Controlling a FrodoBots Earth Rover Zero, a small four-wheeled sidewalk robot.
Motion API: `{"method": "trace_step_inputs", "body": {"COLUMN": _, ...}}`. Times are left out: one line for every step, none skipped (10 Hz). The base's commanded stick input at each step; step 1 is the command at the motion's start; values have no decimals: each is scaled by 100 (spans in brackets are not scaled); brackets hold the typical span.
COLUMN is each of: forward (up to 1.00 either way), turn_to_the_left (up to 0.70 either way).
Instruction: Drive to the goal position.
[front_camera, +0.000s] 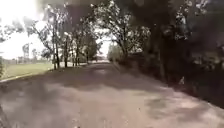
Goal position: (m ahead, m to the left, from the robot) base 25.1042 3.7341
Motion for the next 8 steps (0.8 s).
{"method": "trace_step_inputs", "body": {"forward": 100, "turn_to_the_left": -9}}
{"method": "trace_step_inputs", "body": {"forward": 100, "turn_to_the_left": -9}}
{"method": "trace_step_inputs", "body": {"forward": 100, "turn_to_the_left": -9}}
{"method": "trace_step_inputs", "body": {"forward": 100, "turn_to_the_left": -9}}
{"method": "trace_step_inputs", "body": {"forward": 100, "turn_to_the_left": -8}}
{"method": "trace_step_inputs", "body": {"forward": 100, "turn_to_the_left": -8}}
{"method": "trace_step_inputs", "body": {"forward": 100, "turn_to_the_left": -7}}
{"method": "trace_step_inputs", "body": {"forward": 100, "turn_to_the_left": -6}}
